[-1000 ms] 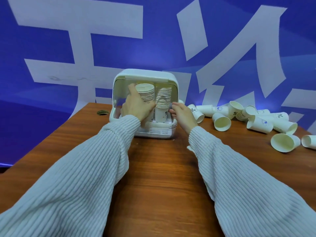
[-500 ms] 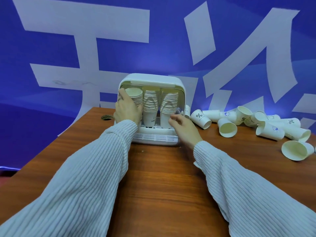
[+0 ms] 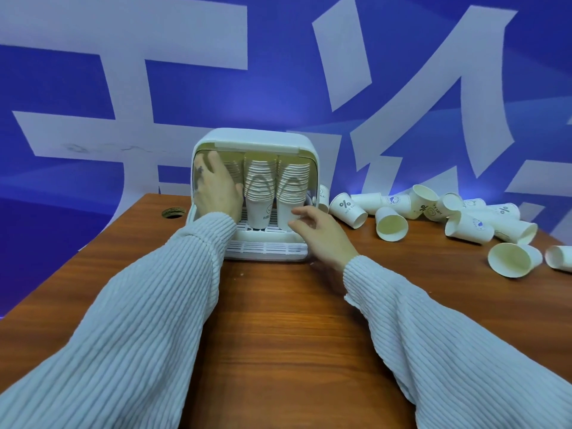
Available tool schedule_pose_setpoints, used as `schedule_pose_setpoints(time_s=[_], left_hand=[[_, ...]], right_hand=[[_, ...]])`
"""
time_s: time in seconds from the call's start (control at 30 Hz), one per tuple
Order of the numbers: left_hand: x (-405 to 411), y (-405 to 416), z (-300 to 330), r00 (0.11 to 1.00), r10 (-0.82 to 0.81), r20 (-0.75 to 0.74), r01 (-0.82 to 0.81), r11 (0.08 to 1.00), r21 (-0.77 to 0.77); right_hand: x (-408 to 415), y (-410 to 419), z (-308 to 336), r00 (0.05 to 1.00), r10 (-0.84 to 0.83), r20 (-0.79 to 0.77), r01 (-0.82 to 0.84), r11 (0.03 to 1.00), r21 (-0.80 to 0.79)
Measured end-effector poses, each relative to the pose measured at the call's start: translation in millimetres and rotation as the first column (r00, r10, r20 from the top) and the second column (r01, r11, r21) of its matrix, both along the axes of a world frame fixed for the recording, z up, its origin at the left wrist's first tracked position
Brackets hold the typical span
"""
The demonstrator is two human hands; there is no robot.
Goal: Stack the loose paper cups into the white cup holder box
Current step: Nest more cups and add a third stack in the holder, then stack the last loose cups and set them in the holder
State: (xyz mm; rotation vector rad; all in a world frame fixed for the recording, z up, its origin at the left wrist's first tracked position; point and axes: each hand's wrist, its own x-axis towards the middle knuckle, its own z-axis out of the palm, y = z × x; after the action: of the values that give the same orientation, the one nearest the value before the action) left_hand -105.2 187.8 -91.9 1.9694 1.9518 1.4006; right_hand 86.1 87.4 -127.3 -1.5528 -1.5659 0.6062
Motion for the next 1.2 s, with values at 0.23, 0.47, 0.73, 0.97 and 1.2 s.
schedule_pose_setpoints(time_s=[0.23,0.47,0.73,0.97,1.2], left_hand=[[8.9,-18.5,2.5,0.999,-0.034,0.006,0.034,0.998,0.047],[65.4,-71.5,-25.1,0.919,-0.394,0.001,0.359,0.841,0.405],[116.3,-119.1,-81.5,0.73,-0.683,0.013,0.679,0.728,0.09],[114.1,-117.8,-90.9,0.742,-0.67,-0.005,0.67,0.742,-0.008],[118.5,-119.0,-91.9,0.805,-0.581,-0.118,0.593,0.798,0.11]], right_hand=[[41.3,-11.0,-4.1,0.934,-0.314,-0.17,0.345,0.917,0.199],[116.9,-4.1,-29.0,0.799,-0.58,0.157,0.575,0.814,0.083],[129.4,20.3,-42.4,0.823,-0.432,0.37,0.502,0.857,-0.116],[131.2,7.1,-44.5,0.727,-0.65,0.223,0.662,0.749,0.026],[87.9,-54.2,-32.7,0.831,-0.499,-0.248,0.556,0.724,0.407]])
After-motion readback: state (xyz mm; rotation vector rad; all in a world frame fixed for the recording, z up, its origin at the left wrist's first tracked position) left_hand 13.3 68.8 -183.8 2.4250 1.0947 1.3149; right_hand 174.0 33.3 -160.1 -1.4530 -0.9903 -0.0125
